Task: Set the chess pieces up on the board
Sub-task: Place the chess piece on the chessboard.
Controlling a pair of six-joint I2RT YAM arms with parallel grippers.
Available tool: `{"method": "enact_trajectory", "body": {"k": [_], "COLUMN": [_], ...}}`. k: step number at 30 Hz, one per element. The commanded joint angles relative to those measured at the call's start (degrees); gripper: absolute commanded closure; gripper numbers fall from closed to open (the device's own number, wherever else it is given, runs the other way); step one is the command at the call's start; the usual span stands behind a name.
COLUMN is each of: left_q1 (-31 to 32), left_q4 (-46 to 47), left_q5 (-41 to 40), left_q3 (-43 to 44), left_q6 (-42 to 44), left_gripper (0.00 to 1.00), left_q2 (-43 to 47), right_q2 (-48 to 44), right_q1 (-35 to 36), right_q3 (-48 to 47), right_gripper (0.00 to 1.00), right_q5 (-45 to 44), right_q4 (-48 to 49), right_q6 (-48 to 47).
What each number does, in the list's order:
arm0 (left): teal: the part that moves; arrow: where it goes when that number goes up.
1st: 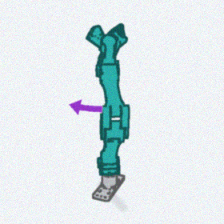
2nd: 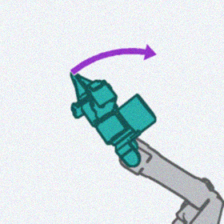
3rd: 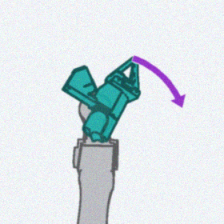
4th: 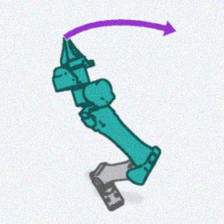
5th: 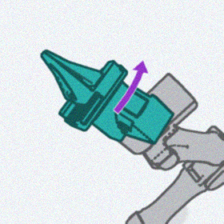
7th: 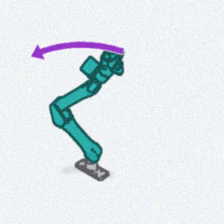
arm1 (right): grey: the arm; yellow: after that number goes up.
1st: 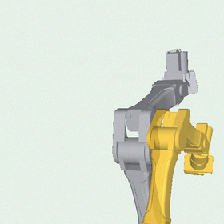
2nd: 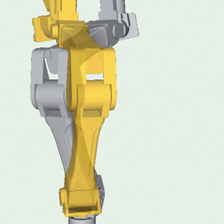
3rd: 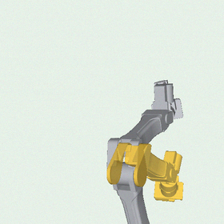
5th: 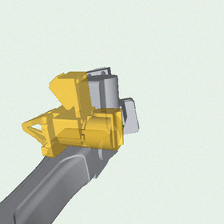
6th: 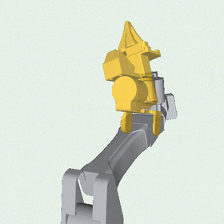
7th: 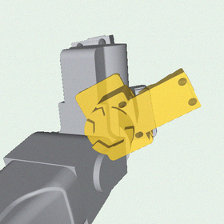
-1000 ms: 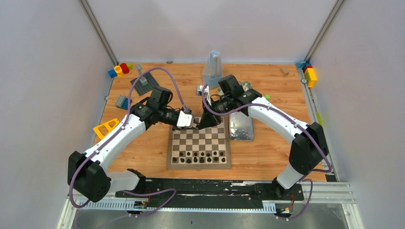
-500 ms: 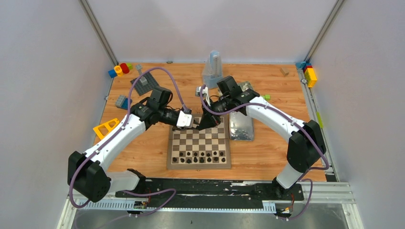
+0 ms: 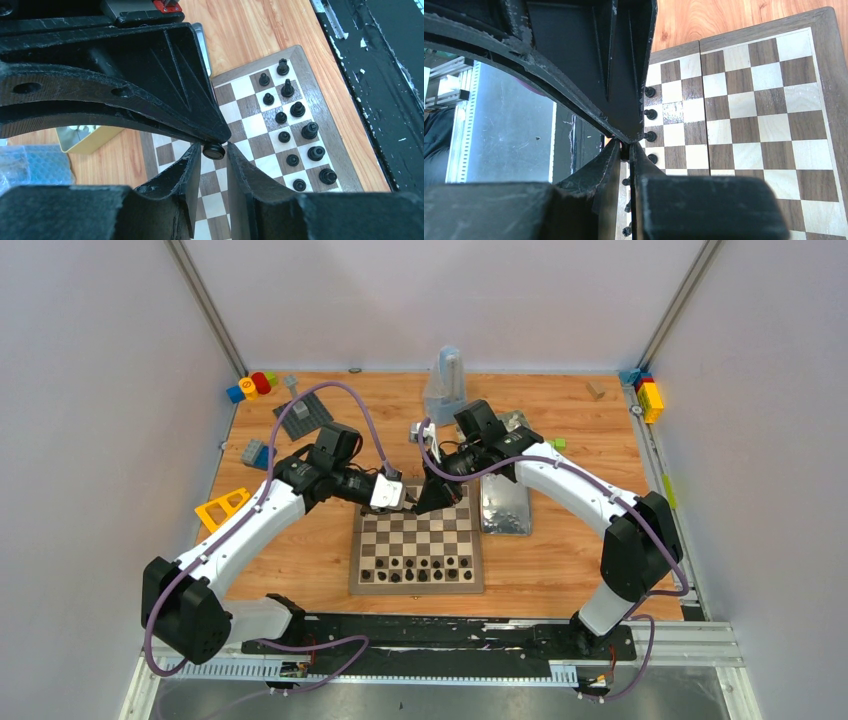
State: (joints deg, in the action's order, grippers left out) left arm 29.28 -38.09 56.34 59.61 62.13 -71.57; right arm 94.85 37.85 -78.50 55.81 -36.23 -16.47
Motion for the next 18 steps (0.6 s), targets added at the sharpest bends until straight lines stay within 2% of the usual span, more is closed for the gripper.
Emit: {"method": "enact_trajectory", "body": {"k": [1,10,18], "left_q1": [0.6,1.1,1.2], "left_q4": [0.9,3.1,3.1], "left_q5": [0.5,-0.2,-1.3], "left_q3": [0.4,-0.5,-0.8], "left_q6": [0.6,-0.6,-0.5], "left_gripper": [0.66,0.70,0.80], "left_q2": [1.2,0.9,0.9], "right_q2": [-0.2,-0.2,-0.4], "right_q1": [0.1,0.0,-0.1], "right_q3": [-2.7,-3.1,-2.9], "right_gripper": [1.00,1.00,1.00], "right_q5": [1.2,1.6,1.4], "right_q4": [0.7,0.7,0.7], "right_q6": [0.4,0.8,0.9]}}
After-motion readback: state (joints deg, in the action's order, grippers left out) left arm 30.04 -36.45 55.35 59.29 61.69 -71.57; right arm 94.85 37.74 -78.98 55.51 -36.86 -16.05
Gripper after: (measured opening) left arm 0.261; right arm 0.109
